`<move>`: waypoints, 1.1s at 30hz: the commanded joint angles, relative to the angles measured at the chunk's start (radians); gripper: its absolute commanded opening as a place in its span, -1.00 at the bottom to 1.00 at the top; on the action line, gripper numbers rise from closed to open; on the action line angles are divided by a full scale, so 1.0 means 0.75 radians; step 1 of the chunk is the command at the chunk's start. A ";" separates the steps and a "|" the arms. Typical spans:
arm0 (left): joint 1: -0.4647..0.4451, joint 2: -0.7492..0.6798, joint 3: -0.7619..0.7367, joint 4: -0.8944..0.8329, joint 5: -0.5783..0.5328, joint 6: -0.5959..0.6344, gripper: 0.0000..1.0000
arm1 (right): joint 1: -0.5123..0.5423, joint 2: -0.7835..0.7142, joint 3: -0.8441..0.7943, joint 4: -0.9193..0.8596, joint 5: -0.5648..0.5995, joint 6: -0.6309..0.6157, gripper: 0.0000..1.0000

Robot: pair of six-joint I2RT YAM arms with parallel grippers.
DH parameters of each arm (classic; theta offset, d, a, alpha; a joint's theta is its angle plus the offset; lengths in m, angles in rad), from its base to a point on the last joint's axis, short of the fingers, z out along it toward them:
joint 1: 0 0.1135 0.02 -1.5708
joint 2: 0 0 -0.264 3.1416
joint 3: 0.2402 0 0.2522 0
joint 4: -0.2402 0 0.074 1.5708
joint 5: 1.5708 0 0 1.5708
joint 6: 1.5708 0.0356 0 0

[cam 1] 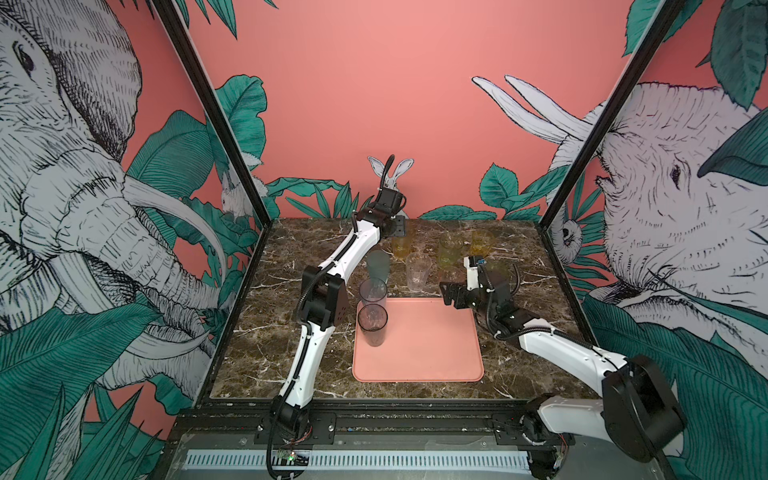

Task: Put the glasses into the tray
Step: 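Lower the left gripper and close it on the yellow cup's rim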

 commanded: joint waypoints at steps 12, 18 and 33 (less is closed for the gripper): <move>0.029 0.055 0.084 -0.016 -0.001 -0.061 0.08 | -0.002 -0.018 -0.016 0.043 -0.002 -0.007 0.81; 0.040 0.057 0.084 -0.023 0.004 -0.061 -0.04 | -0.003 -0.011 -0.013 0.043 -0.011 -0.004 0.82; 0.057 0.069 0.084 -0.020 0.042 -0.069 -0.38 | -0.003 0.011 0.003 0.030 -0.022 0.002 0.82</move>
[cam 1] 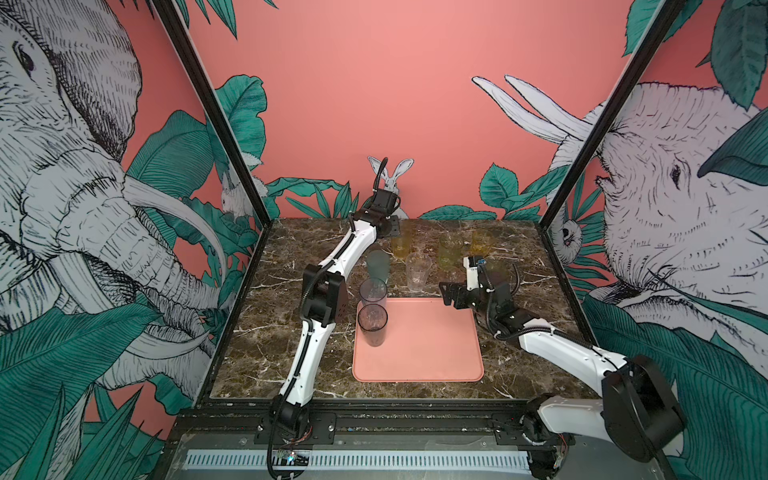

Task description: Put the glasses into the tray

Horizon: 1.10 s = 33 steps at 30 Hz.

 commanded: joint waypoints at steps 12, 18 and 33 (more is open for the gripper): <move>0.015 0.001 0.044 -0.029 0.018 -0.014 -0.72 | -0.003 0.024 0.012 0.023 -0.012 0.002 0.82; 0.021 -0.019 0.044 -0.035 0.021 -0.016 -0.84 | -0.003 0.026 0.012 0.019 -0.015 0.004 0.82; 0.067 -0.181 -0.048 -0.037 0.002 0.021 -1.00 | -0.003 0.026 0.016 0.015 -0.014 0.002 0.82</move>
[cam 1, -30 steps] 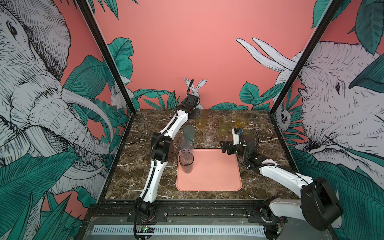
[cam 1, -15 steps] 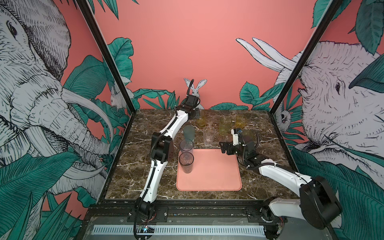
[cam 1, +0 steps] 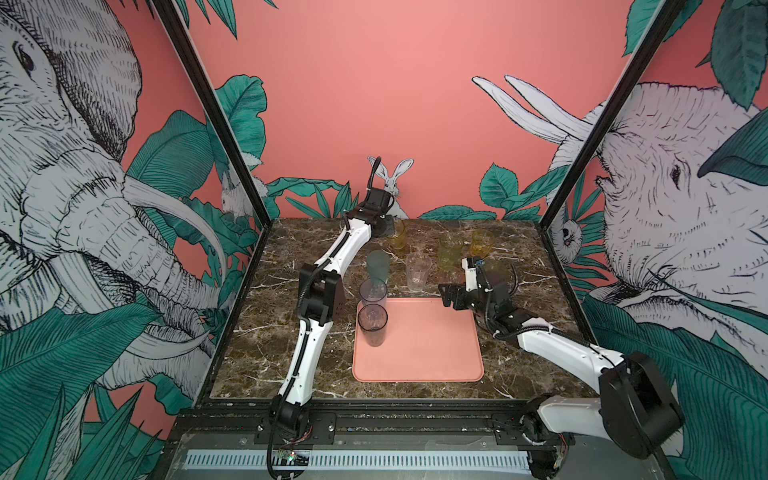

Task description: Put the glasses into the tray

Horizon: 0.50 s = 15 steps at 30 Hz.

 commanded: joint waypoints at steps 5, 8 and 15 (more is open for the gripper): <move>0.037 -0.263 -0.111 -0.025 -0.057 0.023 -1.00 | -0.003 0.005 0.016 0.025 -0.006 0.001 0.82; 0.051 -0.336 -0.175 -0.036 -0.083 0.033 -1.00 | -0.002 0.005 0.018 0.025 -0.007 0.001 0.82; 0.070 -0.488 -0.292 -0.076 -0.145 0.070 -1.00 | -0.003 0.005 0.019 0.025 -0.012 0.005 0.82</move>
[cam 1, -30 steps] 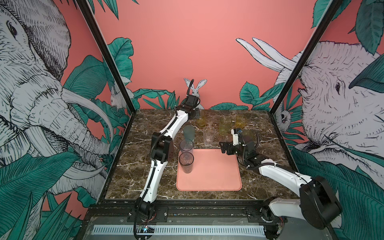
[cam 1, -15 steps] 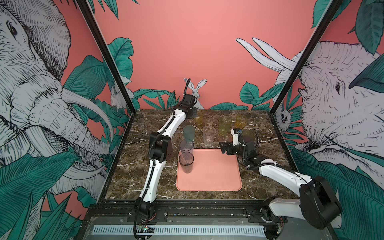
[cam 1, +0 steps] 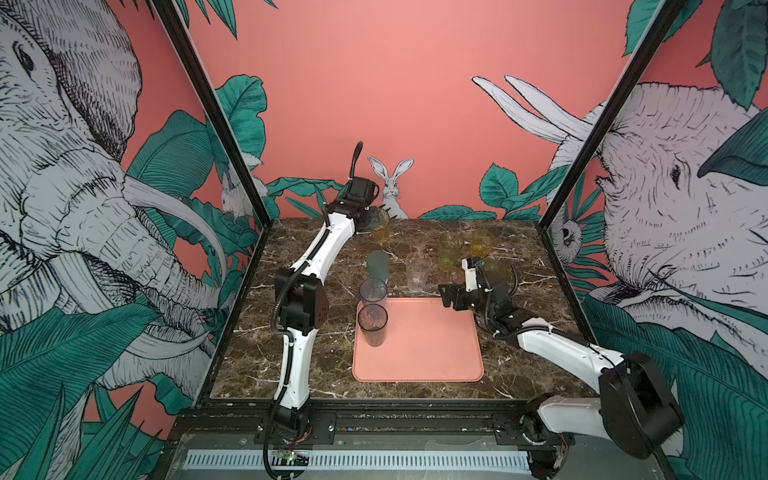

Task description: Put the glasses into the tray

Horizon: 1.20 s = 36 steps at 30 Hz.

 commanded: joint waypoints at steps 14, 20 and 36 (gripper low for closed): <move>0.053 -0.383 -0.278 -0.067 -0.117 0.051 -1.00 | -0.004 0.003 0.018 0.032 -0.007 0.004 0.82; 0.065 -0.507 -0.400 -0.097 -0.131 0.059 -1.00 | -0.002 0.003 0.018 0.029 -0.008 0.004 0.82; 0.068 -0.736 -0.569 -0.254 -0.157 0.074 -1.00 | -0.003 0.006 0.028 0.017 -0.014 0.008 0.82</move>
